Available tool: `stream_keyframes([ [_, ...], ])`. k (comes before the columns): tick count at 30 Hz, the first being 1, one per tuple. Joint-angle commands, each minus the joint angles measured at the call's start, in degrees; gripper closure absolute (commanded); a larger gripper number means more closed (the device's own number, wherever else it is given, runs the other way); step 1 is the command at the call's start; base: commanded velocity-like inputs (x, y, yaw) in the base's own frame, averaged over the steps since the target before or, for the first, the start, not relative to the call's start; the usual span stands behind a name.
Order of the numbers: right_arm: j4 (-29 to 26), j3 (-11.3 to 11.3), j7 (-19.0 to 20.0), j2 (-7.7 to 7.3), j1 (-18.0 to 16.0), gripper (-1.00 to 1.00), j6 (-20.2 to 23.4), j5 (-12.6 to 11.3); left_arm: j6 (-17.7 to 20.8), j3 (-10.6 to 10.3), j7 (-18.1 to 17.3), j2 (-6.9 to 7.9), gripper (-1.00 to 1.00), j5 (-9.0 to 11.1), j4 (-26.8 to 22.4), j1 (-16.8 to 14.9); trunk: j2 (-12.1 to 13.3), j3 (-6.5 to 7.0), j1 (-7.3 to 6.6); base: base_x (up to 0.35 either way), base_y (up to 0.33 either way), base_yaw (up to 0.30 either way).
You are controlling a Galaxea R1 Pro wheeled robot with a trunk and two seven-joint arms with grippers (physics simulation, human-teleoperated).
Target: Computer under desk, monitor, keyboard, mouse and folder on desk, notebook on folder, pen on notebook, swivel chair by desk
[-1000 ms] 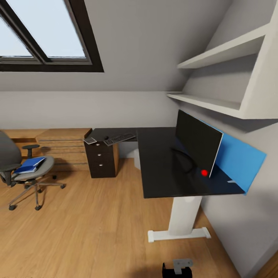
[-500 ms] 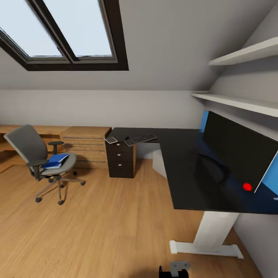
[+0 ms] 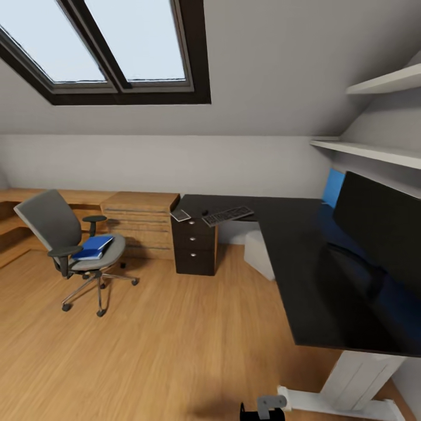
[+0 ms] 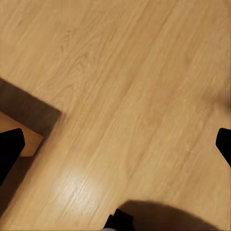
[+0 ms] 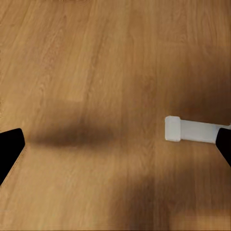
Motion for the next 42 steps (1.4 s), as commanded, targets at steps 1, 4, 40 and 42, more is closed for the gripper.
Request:
stream_keyframes([
  [1,0.06,0.49,-0.26,0.01,-0.05,-1.0,-0.18,-0.44,-0.09,-0.49,0.3,0.01,-1.0,0.36,-0.06,-0.02,-0.04,-0.07,0.04,0.317,0.139,0.001],
  [4,0.16,0.52,-0.25,0.01,-0.05,-1.0,-0.18,-0.44,-0.09,-0.53,0.26,-0.04,-1.0,0.36,-0.01,-0.02,-0.04,-0.07,0.04,0.317,0.138,0.0],
  [40,0.24,0.49,-0.25,0.01,-0.05,-1.0,-0.18,-0.44,-0.09,-0.59,0.21,-0.06,-1.0,0.36,0.61,-0.02,-0.04,-0.07,0.04,0.318,0.132,-0.052],
  [42,0.24,0.49,-0.25,0.01,-0.05,-1.0,-0.18,-0.44,-0.09,-0.59,0.21,-0.06,-1.0,0.36,0.61,-0.02,-0.04,-0.07,0.04,0.317,0.021,-0.252],
])
